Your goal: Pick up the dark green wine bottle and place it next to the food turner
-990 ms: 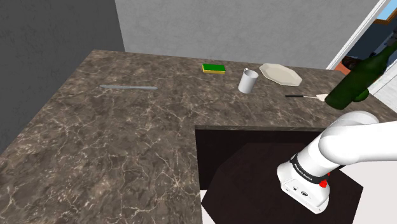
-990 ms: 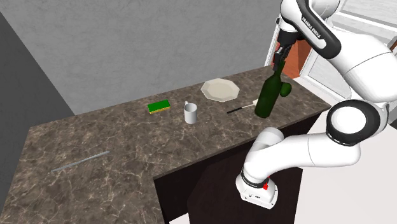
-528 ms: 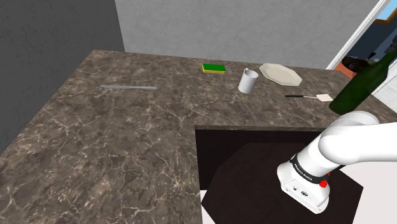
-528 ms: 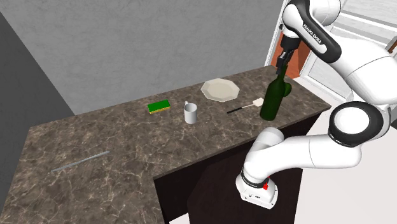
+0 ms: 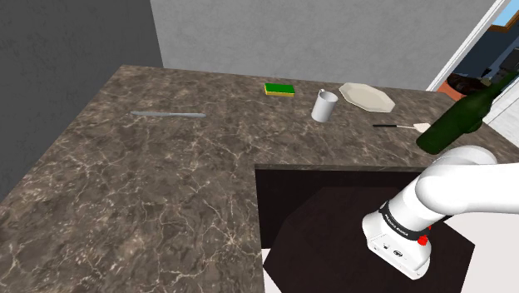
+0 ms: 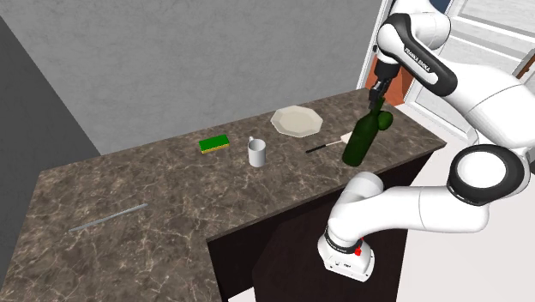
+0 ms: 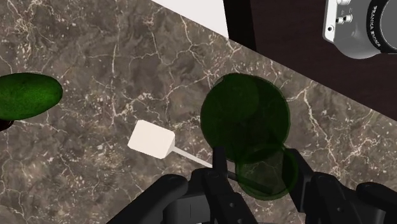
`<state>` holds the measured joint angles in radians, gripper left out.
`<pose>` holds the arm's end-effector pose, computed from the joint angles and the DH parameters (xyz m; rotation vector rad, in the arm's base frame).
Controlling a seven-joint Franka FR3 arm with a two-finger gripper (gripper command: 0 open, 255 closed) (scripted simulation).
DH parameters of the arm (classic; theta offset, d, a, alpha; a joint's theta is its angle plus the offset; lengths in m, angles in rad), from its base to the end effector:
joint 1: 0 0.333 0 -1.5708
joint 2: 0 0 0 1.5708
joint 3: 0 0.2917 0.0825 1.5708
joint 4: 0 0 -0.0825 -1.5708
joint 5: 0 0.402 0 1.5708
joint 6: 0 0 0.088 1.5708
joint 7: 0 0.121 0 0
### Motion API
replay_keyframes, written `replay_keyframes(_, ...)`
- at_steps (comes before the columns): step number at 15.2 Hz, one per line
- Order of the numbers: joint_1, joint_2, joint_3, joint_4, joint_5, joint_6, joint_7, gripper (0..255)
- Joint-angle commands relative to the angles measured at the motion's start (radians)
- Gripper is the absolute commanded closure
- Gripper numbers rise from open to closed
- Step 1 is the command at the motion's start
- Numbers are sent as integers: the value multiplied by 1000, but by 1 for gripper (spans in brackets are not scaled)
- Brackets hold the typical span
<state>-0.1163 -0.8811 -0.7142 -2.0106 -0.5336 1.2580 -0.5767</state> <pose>0.1035 -0.3779 0.6123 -3.0807 0.3014 0.0490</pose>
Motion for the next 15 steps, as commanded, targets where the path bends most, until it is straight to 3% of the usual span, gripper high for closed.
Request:
replay_keyframes(1,-4,-9,-1,-19,-4,10,4,255)
replay_keyframes(8,-4,-9,-1,-19,-4,10,4,255)
replay_keyframes(9,-4,-9,-1,-19,-4,10,4,0)
replay_keyframes(14,-4,-9,-1,-19,-4,10,4,0)
replay_keyframes(15,4,10,5,24,6,-14,-3,0)
